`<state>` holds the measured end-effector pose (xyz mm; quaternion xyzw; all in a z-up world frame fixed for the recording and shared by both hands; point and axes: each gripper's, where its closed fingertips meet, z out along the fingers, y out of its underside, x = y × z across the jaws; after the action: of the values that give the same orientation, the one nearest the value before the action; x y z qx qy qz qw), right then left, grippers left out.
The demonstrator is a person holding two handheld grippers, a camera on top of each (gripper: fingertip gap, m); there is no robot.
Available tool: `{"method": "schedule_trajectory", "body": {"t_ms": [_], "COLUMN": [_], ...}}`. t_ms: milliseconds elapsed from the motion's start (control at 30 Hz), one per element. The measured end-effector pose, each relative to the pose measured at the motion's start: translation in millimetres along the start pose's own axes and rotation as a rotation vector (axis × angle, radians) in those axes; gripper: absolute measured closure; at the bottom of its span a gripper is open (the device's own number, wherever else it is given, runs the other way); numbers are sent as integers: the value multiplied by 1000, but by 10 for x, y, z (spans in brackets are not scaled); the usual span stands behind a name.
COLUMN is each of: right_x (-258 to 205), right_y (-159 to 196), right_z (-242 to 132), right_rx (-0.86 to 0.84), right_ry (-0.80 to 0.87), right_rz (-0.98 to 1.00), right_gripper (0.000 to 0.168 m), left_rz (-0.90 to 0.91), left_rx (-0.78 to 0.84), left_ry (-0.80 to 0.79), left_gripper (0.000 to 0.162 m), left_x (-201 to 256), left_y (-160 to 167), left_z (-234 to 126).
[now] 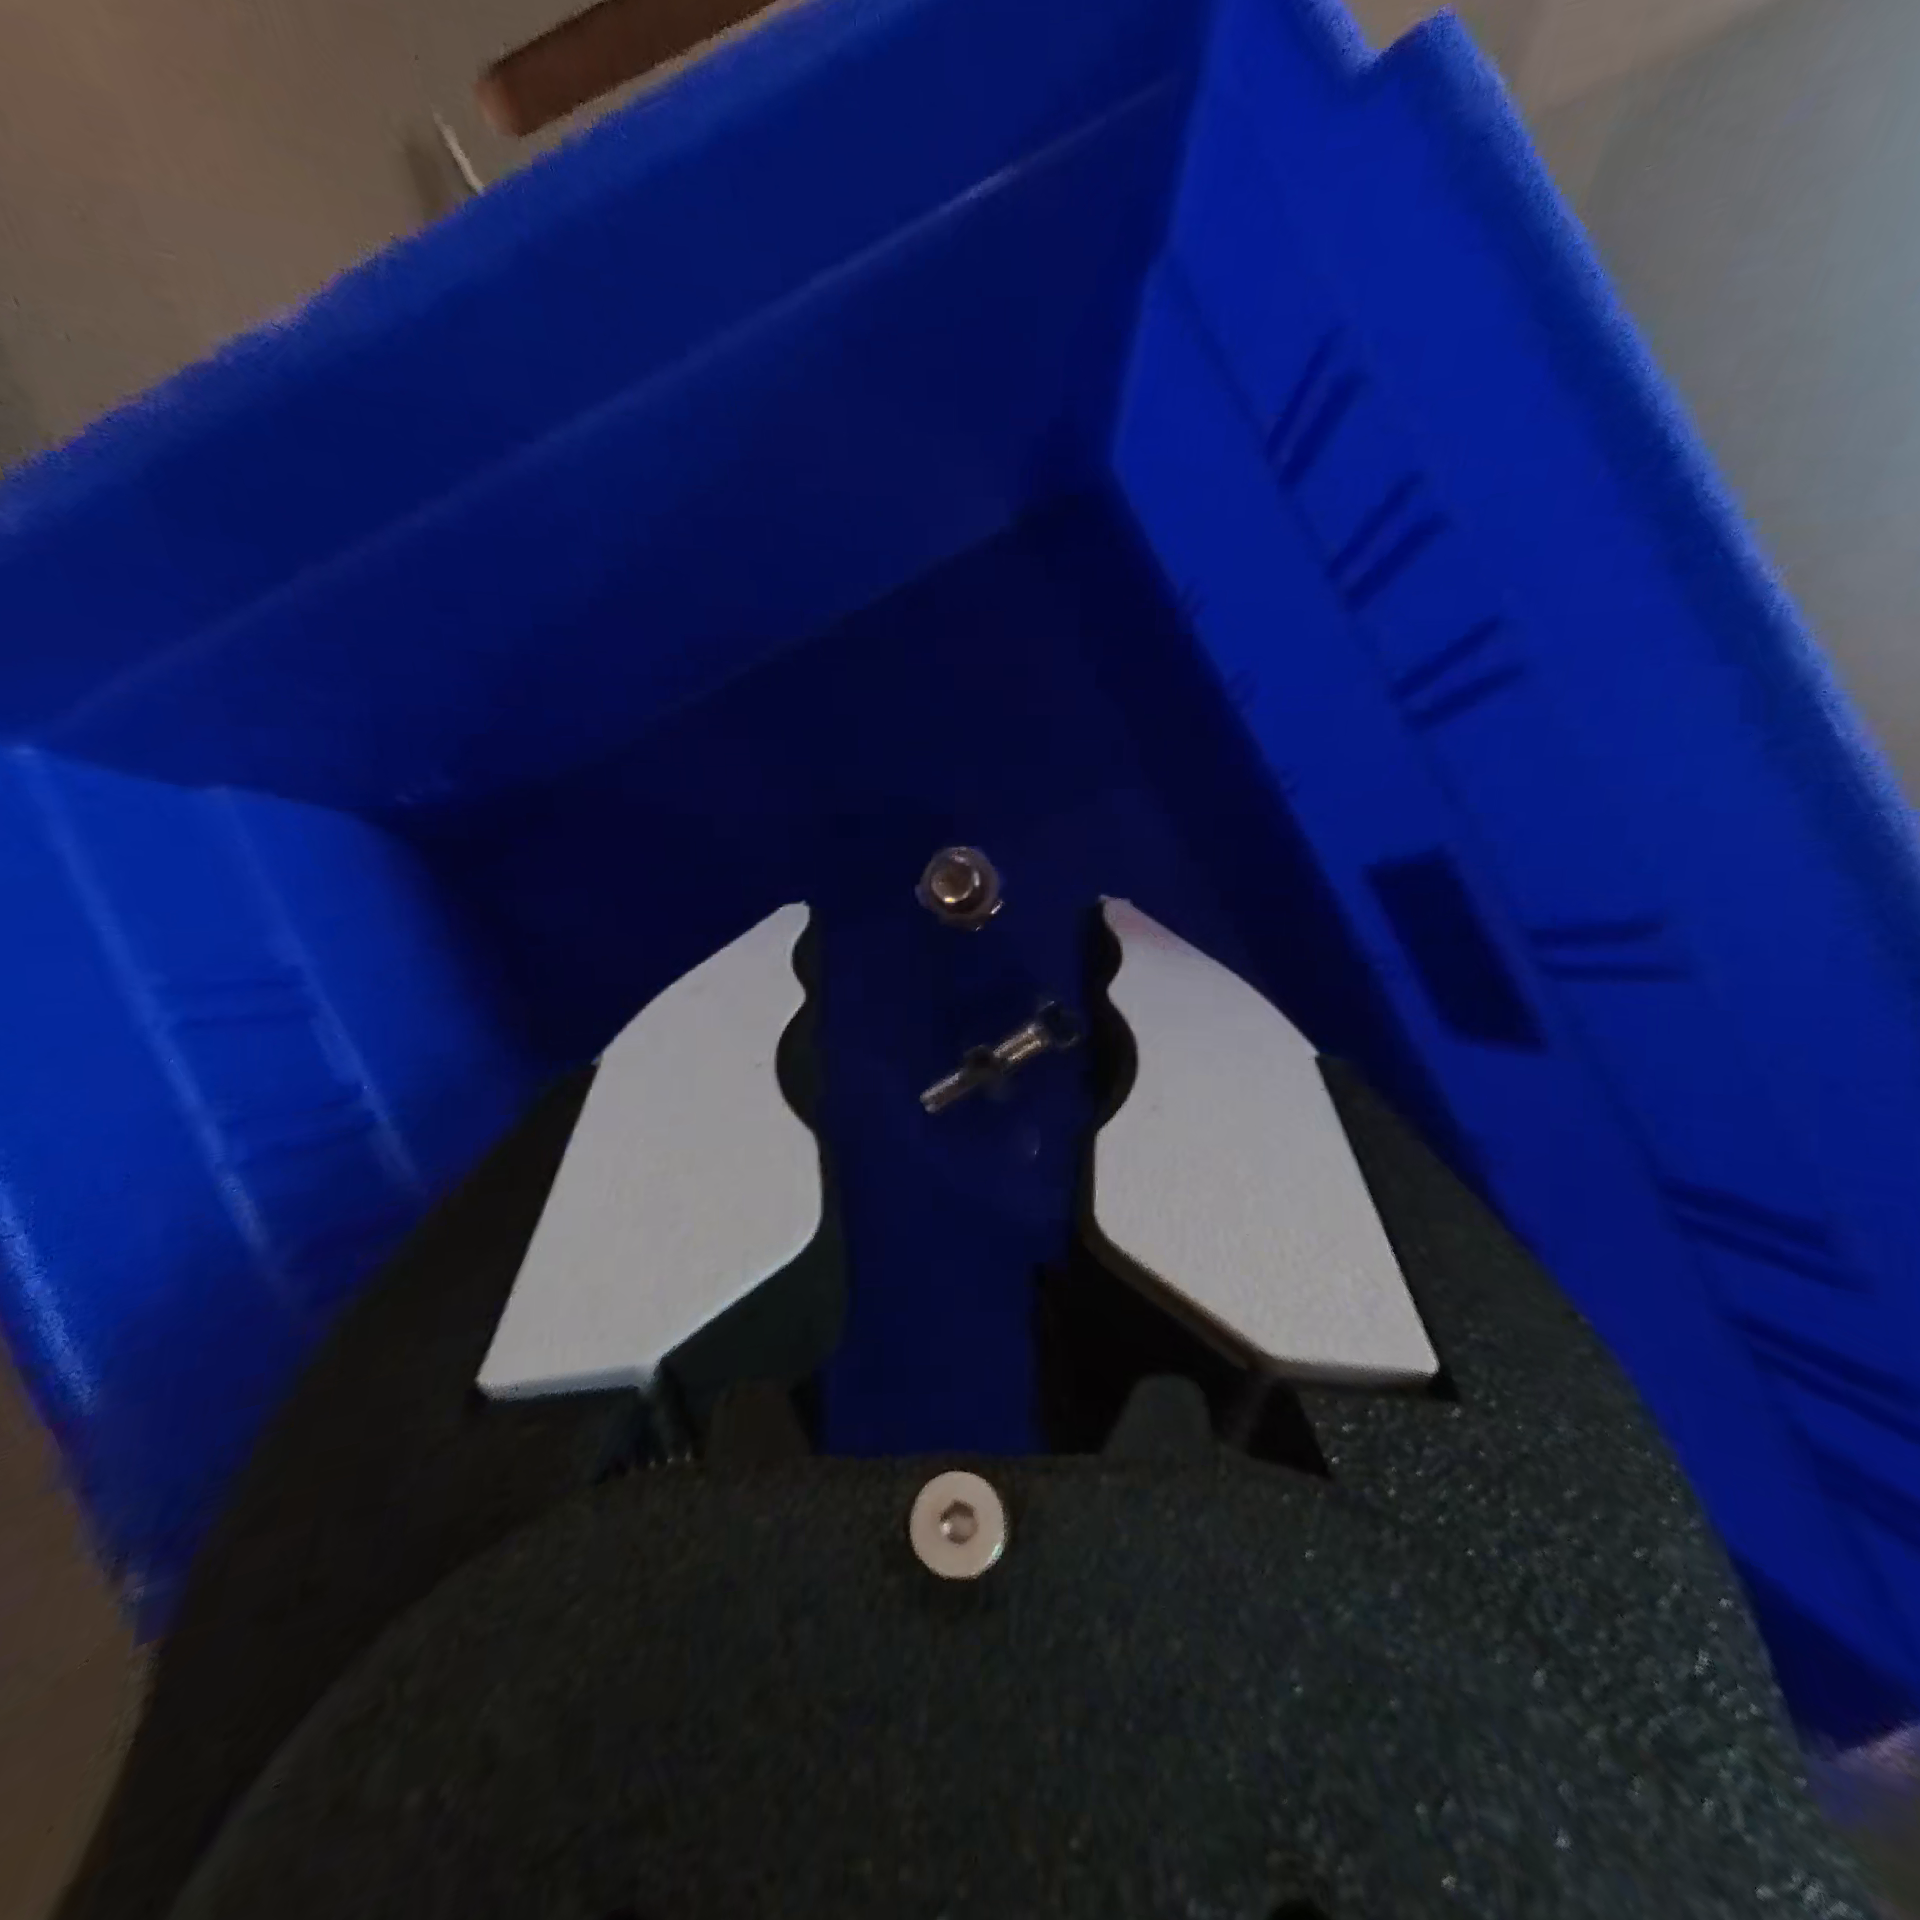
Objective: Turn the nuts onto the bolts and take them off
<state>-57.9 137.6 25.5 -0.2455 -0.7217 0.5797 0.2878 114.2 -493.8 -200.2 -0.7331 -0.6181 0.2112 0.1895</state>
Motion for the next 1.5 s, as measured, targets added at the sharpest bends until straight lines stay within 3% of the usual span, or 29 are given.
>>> {"method": "schedule_trajectory", "body": {"t_ms": [433, 567, 633, 767, 933, 1100, 1267, 1500], "right_x": [-7, -7, -16, -58, -169, -316, -505, -867], "right_y": [35, 43, 44, 74, 103, 104, 106, 46], "right_z": [17, 18, 22, 40, 88, 133, 167, 166], "right_rx": [-25, -32, -33, -57, -95, -120, -142, -130], "right_ry": [2, 4, 0, -18, -51, -93, -161, -297], "right_rz": [-15, -17, -19, -31, -75, -133, -182, -268], "right_gripper": [104, 104, 104, 104, 104, 104, 104, 105], "left_rz": [-15, -12, -20, -26, 30, 147, 300, 519], "left_rx": [-16, 19, 45, 91, 195, 299, 410, 522], "left_ry": [28, 20, 15, -7, 24, 123, 268, 511], "left_gripper": [119, 142, 143, 143, 143, 143, 143, 143], "left_x": [7, 11, 3, -19, 145, 637, 1429, 2685], "left_y": [131, 138, 127, 16, -428, -1014, -1529, -1916], "left_z": [295, 352, 352, 206, -239, -730, -1126, -1323]}}
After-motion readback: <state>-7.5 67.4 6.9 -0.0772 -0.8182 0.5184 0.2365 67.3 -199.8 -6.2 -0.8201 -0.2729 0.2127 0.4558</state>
